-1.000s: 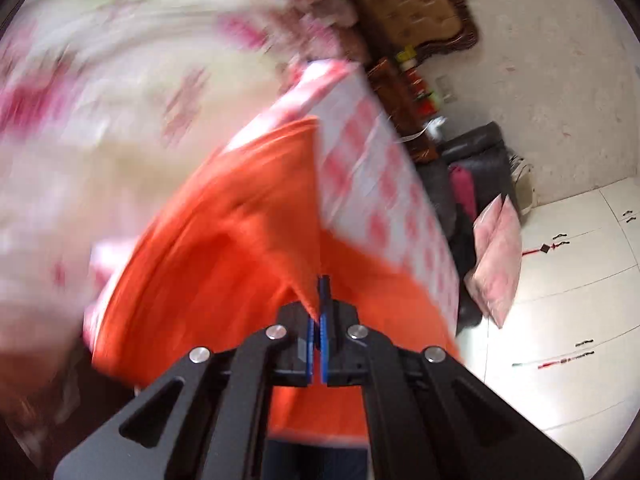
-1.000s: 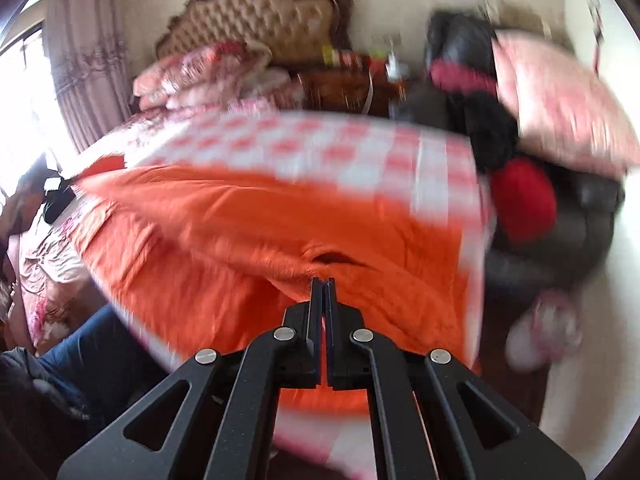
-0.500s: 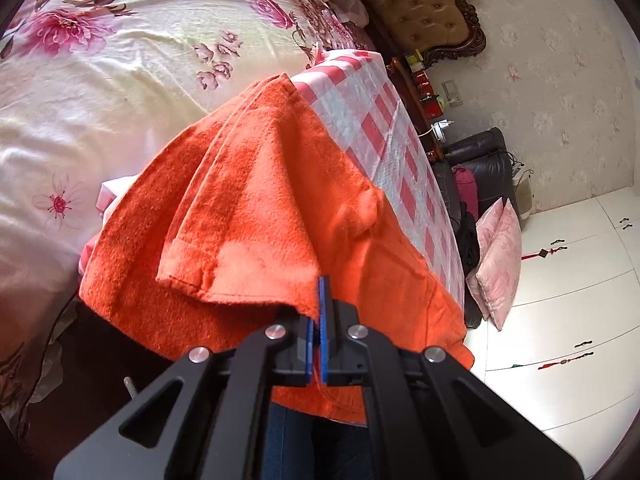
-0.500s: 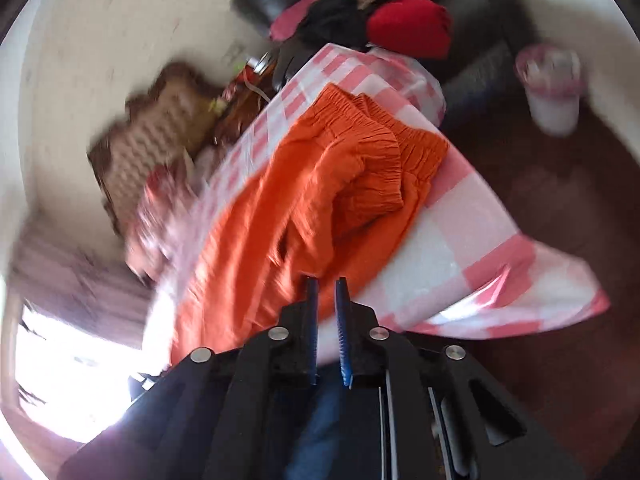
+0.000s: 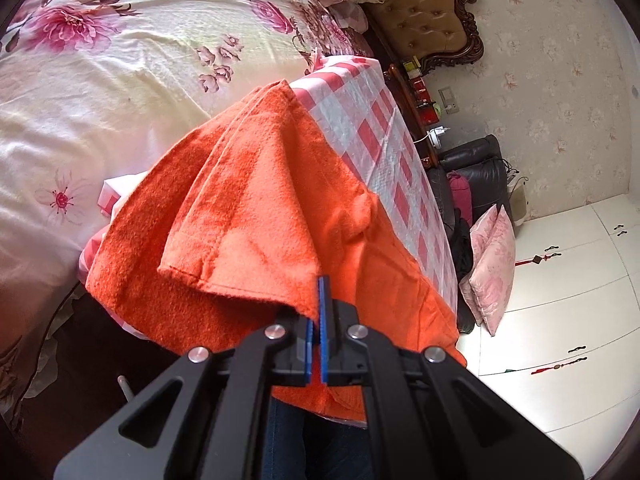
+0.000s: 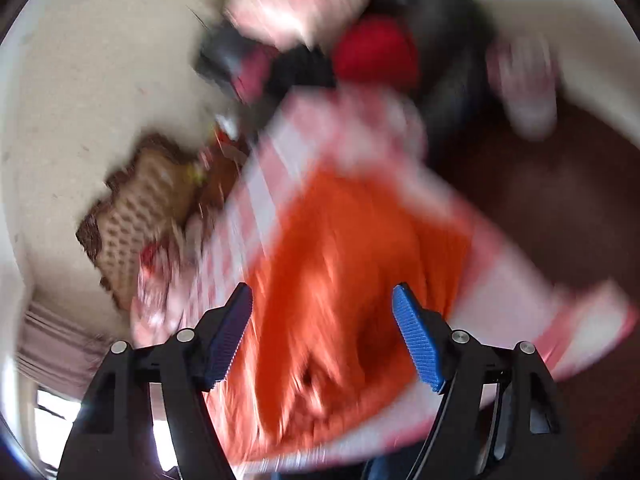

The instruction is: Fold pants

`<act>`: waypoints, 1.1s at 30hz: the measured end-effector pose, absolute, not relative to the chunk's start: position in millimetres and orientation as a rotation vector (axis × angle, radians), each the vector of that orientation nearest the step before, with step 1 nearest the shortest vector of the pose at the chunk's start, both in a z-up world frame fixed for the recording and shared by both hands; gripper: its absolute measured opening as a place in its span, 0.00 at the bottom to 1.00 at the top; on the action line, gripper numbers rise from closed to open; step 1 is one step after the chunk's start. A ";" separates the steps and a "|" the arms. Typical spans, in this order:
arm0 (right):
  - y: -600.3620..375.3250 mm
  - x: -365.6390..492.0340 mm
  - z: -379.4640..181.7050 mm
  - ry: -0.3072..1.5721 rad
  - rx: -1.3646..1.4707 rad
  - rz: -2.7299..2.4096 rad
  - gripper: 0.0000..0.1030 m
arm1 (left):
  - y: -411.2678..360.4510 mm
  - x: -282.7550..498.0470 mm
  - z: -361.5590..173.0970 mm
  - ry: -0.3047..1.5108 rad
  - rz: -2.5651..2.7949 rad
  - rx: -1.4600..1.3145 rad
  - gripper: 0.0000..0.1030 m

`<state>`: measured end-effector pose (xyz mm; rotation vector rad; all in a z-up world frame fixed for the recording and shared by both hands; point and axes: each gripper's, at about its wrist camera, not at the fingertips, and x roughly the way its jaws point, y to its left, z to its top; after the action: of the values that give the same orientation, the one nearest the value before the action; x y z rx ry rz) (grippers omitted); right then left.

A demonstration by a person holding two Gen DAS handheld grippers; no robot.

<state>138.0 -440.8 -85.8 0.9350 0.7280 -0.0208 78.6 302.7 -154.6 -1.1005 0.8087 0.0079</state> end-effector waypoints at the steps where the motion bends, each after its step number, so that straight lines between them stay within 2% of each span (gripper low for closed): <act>1: -445.8 136.7 -74.1 0.684 0.895 -0.046 0.70 | 303.5 78.6 -154.1 0.808 0.008 -1.101 0.01; 5: -445.9 142.5 -83.9 0.801 0.934 -0.014 0.69 | 303.6 79.0 -154.6 0.805 0.007 -1.103 0.01; 10: -433.7 130.9 -136.0 0.886 1.200 0.047 0.55 | 298.9 81.2 -156.7 0.817 0.006 -1.101 0.01; 15: -434.9 122.1 -162.4 0.853 1.334 -0.107 0.52 | 300.4 79.1 -150.9 0.796 0.007 -1.101 0.01; 19: -427.3 130.9 -167.8 0.839 1.343 -0.139 0.46 | 302.8 77.5 -153.3 0.792 0.016 -1.110 0.01; 23: -437.9 111.7 -169.0 0.746 1.431 -0.261 0.45 | 303.1 76.3 -155.4 0.793 0.016 -1.117 0.01; 27: -444.9 108.3 -171.2 0.767 1.419 -0.275 0.44 | 304.6 76.1 -156.7 0.791 0.019 -1.122 0.01; 32: -440.0 125.7 -164.1 0.871 1.268 -0.308 0.28 | 303.1 75.9 -158.1 0.792 0.021 -1.129 0.01; 33: -438.1 132.2 -162.0 0.888 1.246 -0.292 0.27 | 303.7 75.2 -158.1 0.789 0.022 -1.131 0.01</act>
<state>132.2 -438.1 -162.0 1.2459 0.8876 -0.2925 75.2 303.7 -158.1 -1.1312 0.7894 0.0216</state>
